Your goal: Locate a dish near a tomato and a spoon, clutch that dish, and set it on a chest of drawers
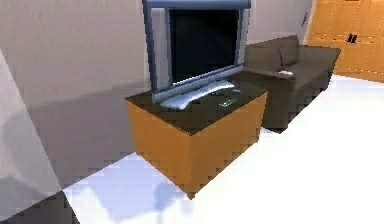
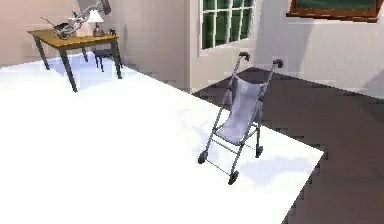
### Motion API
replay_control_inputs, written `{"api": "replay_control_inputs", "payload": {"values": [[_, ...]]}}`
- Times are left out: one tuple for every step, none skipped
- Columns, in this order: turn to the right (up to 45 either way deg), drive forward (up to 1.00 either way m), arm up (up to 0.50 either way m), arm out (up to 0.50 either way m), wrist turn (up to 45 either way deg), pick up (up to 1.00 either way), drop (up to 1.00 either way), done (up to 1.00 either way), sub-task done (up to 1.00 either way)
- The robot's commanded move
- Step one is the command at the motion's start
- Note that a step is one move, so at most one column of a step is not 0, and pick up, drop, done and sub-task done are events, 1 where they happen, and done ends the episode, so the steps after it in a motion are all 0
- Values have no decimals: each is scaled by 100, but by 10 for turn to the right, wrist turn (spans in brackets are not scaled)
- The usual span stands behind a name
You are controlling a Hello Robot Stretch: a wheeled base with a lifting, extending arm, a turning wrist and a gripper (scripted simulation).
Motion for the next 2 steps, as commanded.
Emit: {"api": "replay_control_inputs", "payload": {"values": [[-210,0,0,0,0,0,0,0,0],[0,35,0,0,0,0,0,0,0]]}}
